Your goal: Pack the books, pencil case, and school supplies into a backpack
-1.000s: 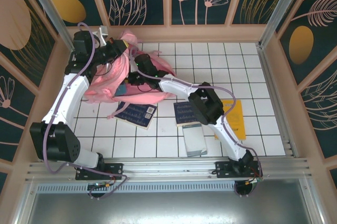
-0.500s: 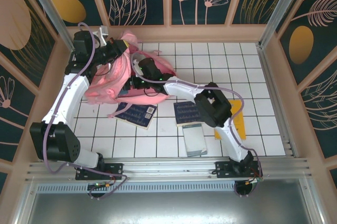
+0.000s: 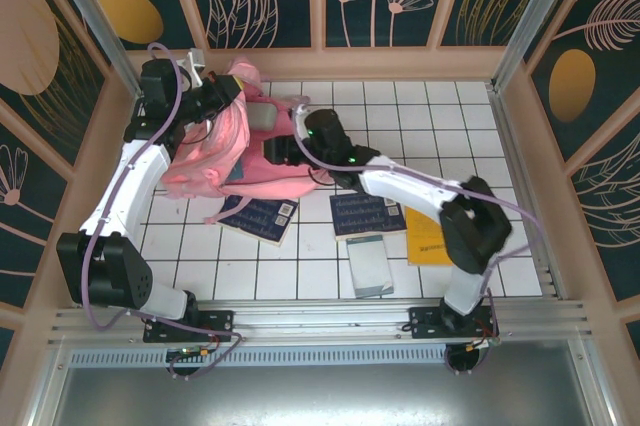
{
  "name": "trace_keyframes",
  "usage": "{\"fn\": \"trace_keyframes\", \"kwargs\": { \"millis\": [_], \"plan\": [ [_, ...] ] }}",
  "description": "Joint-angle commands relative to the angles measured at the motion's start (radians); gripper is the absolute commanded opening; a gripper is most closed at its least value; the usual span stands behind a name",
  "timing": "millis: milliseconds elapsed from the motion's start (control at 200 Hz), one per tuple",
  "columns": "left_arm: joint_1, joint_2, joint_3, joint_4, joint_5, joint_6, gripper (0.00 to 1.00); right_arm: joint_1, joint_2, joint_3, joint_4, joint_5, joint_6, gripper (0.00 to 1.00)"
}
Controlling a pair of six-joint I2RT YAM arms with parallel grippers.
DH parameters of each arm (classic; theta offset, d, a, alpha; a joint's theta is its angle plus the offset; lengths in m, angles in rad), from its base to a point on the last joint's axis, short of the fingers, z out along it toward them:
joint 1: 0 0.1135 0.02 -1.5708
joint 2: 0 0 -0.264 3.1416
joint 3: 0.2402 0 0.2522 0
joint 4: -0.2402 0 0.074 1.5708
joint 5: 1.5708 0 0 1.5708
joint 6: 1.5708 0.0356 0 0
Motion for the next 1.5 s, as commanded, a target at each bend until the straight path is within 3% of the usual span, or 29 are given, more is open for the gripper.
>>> {"fn": "trace_keyframes", "kwargs": {
  "millis": [0, 205, 485, 601, 986, 1276, 1496],
  "plan": [
    [-0.003, -0.007, -0.018, 0.15, -0.013, 0.01, 0.0, -0.011, -0.137, -0.074, -0.048, 0.135, -0.027, 0.6],
    [-0.052, 0.016, -0.071, 0.132, -0.058, 0.045, 0.0, -0.002, -0.26, -0.158, -0.386, 0.136, -0.047, 0.56],
    [-0.125, 0.053, -0.12, 0.077, -0.163, 0.135, 0.0, 0.072, -0.375, -0.319, -0.689, 0.202, 0.025, 0.51],
    [-0.145, 0.074, -0.119, 0.076, -0.165, 0.138, 0.01, 0.099, -0.4, -0.383, -0.773, 0.206, 0.107, 0.39],
    [-0.158, 0.07, -0.135, 0.068, -0.192, 0.153, 0.05, 0.135, -0.262, -0.565, -0.64, 0.174, 0.156, 0.33],
    [-0.178, 0.076, -0.121, 0.034, -0.215, 0.185, 0.08, 0.133, -0.055, -0.407, -0.53, 0.201, 0.083, 0.33],
    [-0.177, 0.08, -0.12, 0.026, -0.222, 0.192, 0.09, 0.132, 0.021, -0.262, -0.556, 0.203, 0.045, 0.36]
  ]
}}
